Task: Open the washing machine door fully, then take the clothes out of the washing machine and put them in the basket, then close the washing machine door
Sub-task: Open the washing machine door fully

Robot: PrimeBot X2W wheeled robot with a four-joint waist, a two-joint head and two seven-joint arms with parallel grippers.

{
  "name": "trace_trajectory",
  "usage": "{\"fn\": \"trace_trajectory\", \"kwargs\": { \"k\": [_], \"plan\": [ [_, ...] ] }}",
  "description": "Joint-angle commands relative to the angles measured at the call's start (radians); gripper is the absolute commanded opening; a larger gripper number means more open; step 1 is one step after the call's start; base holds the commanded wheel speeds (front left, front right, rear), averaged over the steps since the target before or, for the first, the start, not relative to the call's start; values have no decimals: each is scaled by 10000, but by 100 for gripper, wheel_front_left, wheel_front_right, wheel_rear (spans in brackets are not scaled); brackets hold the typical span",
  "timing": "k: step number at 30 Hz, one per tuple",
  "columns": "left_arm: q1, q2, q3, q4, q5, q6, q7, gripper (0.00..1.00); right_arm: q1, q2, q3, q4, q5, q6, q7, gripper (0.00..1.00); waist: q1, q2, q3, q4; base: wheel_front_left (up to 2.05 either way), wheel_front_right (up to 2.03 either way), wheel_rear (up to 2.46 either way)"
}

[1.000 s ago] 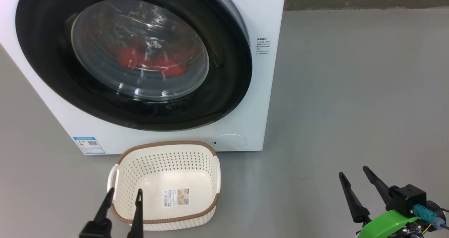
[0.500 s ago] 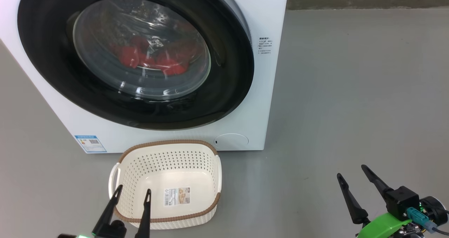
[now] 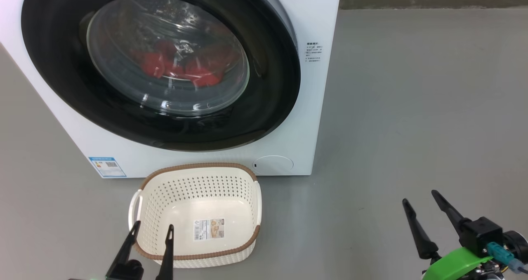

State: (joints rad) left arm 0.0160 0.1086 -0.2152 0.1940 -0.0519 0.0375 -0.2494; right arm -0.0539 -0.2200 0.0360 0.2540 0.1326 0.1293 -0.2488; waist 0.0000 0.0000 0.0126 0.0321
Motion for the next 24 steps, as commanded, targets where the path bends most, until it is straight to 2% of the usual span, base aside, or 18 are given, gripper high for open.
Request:
{"fn": "trace_trajectory", "kwargs": {
  "k": [1, 2, 3, 7, 11, 14, 24],
  "plan": [
    [-153, 65, 390, -193, -32, -113, -124, 100, 25, -64, 99, -314, 212, 14, -130, 34, 0, 0, 17, -1, 0, 0, 0],
    [-156, 51, 400, -196, -23, -126, -124, 100, -28, -2, 22, -347, 345, 14, -130, 4, 0, 0, 31, -6, 0, 0, 0],
    [-160, 35, 407, -197, -16, -137, -124, 100, -102, 47, -24, -376, 461, 14, -130, 0, 0, 0, 44, -12, 0, 0, 0],
    [-209, -50, 393, -229, 12, -182, -124, 100, -717, 344, -179, -478, 1466, 14, -130, 0, 0, 0, 187, -16, 0, 0, 0],
    [-395, -132, 339, -292, 51, -253, -124, 100, -1845, 491, -272, -575, 3016, 14, -130, 0, 0, 0, 464, 63, 0, 0, 0],
    [-622, -204, 273, -314, 40, -349, -124, 100, -2844, 284, -189, -489, 3990, 14, -130, 0, 0, 0, 698, 222, 0, 0, 0],
    [-1430, -431, -6, -438, 37, -470, -124, 100, -6160, -587, 524, 628, 5964, 14, -130, 0, 0, 0, 1446, 1069, 0, 0, 0]
  ]
}}
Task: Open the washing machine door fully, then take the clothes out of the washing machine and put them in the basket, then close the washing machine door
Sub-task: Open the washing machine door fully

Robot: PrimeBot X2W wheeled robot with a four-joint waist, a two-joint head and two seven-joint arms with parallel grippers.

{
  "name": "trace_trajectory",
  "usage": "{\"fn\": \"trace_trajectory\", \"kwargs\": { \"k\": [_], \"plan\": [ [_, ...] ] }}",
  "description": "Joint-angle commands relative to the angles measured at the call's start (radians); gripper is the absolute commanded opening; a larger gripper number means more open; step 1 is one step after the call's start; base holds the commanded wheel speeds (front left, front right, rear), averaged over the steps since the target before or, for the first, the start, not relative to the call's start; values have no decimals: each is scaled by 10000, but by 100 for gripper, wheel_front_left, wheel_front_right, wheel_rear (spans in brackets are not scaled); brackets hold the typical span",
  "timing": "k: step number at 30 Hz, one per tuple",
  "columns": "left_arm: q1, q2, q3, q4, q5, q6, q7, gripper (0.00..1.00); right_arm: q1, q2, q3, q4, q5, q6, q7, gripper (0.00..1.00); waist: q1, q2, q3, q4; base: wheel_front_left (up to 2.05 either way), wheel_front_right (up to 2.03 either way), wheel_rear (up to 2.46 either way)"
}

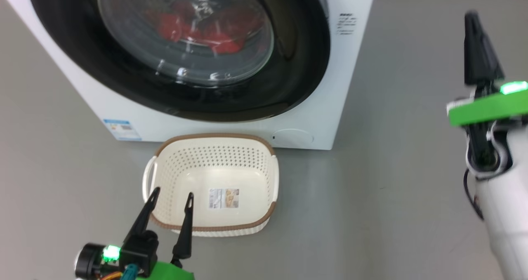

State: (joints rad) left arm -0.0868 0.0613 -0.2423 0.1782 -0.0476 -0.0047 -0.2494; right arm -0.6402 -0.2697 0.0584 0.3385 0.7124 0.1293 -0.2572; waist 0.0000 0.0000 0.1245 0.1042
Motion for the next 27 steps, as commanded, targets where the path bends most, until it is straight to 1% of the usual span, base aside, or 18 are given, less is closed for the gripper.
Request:
{"fn": "trace_trajectory", "kwargs": {
  "k": [1, 4, 5, 9, 11, 12, 14, 17, 22, 27],
  "plan": [
    [-469, 25, 230, -277, -15, -53, -124, 100, -542, -185, 490, -145, 458, 14, -45, 0, 0, 0, 400, 437, 0, 0, 0],
    [-664, -20, 153, -271, -58, -49, -124, 100, -1197, -506, 873, 260, 1416, 14, -45, 0, 0, 0, 627, 686, 0, 0, 0],
    [-664, -20, 153, -271, -58, -49, -124, 100, -1197, -506, 873, 260, 1416, 14, -45, 0, 0, 0, 627, 686, 0, 0, 0],
    [-823, -61, 78, -281, -134, -35, -124, 100, -1975, -1028, 1775, 703, 3240, 14, 264, 0, 0, 0, 941, 963, 0, 0, 0],
    [-909, -74, 37, -265, -163, -40, -124, 100, -2368, -1348, 2239, 603, 4166, 14, 579, 0, 0, 0, 1125, 1091, 0, 0, 0],
    [-967, -79, 9, -257, -174, -45, -124, 100, -2514, -1557, 2547, 410, 4629, 14, 823, 0, 0, 0, 1217, 1158, 0, 0, 0],
    [-1082, -88, -48, -251, -198, -57, -124, 100, -2779, -2048, 2996, 397, 5262, 14, 1215, 0, 0, 0, 1392, 1278, 0, 0, 0],
    [-1256, -98, -129, -261, -244, -64, -124, 100, -3252, -2504, 3529, 438, 6184, 14, 1941, 0, 0, 0, 1661, 1436, 0, 0, 0],
    [-1506, -106, -315, -262, -401, -43, -124, 100, -3969, -2789, 3949, 848, 7624, 14, 3456, 0, 0, 0, 2068, 1667, 0, 0, 0],
    [-1676, -108, -562, -259, -632, 42, -124, 100, -4457, -2762, 3646, 1712, 9199, 14, 5203, 0, 0, 0, 2316, 1886, 0, 0, 0]
  ]
}}
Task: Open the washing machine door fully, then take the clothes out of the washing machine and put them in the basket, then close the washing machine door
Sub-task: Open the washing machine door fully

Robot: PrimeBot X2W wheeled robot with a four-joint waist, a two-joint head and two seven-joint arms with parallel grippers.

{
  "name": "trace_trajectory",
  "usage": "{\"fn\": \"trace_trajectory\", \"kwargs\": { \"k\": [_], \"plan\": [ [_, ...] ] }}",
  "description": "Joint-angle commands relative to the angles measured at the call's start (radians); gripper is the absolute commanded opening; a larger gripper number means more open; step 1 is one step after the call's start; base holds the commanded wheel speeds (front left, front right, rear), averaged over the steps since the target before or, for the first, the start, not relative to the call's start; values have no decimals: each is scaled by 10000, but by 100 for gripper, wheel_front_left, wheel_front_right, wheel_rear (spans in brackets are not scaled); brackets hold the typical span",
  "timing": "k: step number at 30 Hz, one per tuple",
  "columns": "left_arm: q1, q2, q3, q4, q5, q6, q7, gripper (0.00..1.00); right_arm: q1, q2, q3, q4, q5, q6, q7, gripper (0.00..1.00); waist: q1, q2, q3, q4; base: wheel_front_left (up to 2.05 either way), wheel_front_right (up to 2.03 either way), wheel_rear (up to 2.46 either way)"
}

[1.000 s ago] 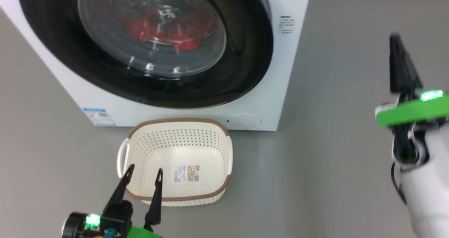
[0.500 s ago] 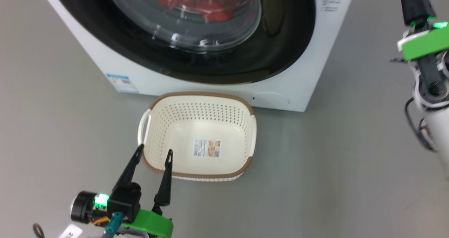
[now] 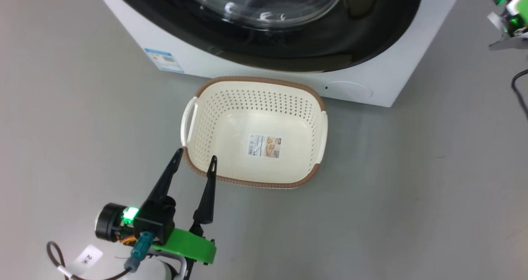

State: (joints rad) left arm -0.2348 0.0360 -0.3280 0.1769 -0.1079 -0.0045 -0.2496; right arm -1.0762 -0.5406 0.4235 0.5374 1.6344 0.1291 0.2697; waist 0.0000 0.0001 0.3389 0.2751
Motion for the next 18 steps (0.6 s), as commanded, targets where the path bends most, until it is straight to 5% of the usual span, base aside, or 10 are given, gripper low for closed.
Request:
{"fn": "trace_trajectory", "kwargs": {
  "k": [1, 8, 18],
  "plan": [
    [-224, 145, 252, -231, -62, 50, -122, 100, -177, -2, -131, 14, 306, 16, 269, 0, 0, -1, 196, 226, 0, 0, 0],
    [-330, 144, 62, -211, -372, 105, -122, 100, -822, 269, -326, 1230, 1142, 16, 2141, 0, 0, -1, 358, 492, 0, 0, 0],
    [-426, 144, -213, -227, -593, 179, -122, 100, -1681, 609, -503, 2303, 1189, 16, 2906, 0, 0, -1, 543, 746, 0, 0, 0]
  ]
}}
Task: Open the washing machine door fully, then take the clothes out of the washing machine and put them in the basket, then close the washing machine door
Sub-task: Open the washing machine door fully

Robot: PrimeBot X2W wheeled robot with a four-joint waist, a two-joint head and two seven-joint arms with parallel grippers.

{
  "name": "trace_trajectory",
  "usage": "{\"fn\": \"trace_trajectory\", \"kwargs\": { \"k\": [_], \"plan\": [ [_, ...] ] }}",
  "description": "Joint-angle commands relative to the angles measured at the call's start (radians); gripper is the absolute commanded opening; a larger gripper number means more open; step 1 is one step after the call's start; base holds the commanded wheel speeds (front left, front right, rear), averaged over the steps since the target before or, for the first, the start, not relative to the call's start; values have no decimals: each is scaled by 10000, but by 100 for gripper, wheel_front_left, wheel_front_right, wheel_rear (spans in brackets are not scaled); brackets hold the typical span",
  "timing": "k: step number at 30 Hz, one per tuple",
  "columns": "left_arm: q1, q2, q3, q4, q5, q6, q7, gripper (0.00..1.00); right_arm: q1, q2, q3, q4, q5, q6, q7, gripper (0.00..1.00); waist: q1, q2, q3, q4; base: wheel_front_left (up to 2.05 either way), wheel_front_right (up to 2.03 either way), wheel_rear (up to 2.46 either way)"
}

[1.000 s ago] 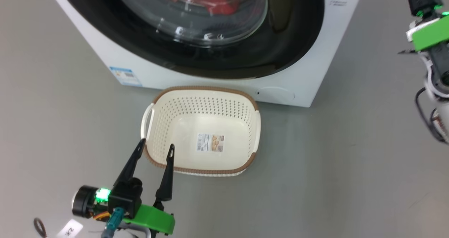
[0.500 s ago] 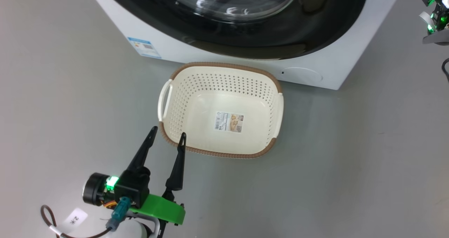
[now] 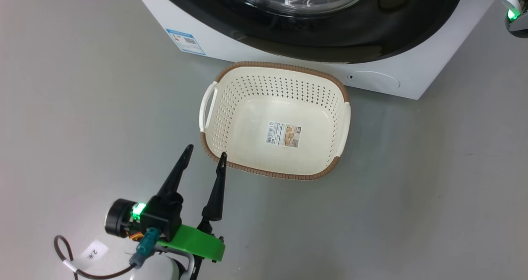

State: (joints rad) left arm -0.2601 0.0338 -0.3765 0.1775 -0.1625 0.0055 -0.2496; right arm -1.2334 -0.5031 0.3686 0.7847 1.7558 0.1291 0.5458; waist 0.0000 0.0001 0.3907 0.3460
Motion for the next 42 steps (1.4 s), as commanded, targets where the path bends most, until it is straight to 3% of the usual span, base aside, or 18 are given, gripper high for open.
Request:
{"fn": "trace_trajectory", "kwargs": {
  "k": [1, 8, 23, 42],
  "plan": [
    [-169, 165, 265, -226, -52, 84, -122, 100, -133, 272, 63, -119, -58, 16, 201, 0, 0, -1, 23, 44, 0, 0, 0],
    [-173, 164, 239, -183, -77, 128, -122, 100, 8, 447, 168, -94, -215, 16, 623, 0, 0, -1, -56, 21, 0, 0, 0],
    [381, 164, 504, -51, 126, 33, -122, 100, 2535, 880, 541, -2177, -824, 16, 1294, 0, 0, -1, -1098, -343, 0, 0, 0],
    [1215, 164, 877, -150, 102, -19, -122, 100, 4936, 1820, 1026, -4631, -1302, 16, 1803, 0, 0, -1, -2107, 126, 0, 0, 0]
  ]
}}
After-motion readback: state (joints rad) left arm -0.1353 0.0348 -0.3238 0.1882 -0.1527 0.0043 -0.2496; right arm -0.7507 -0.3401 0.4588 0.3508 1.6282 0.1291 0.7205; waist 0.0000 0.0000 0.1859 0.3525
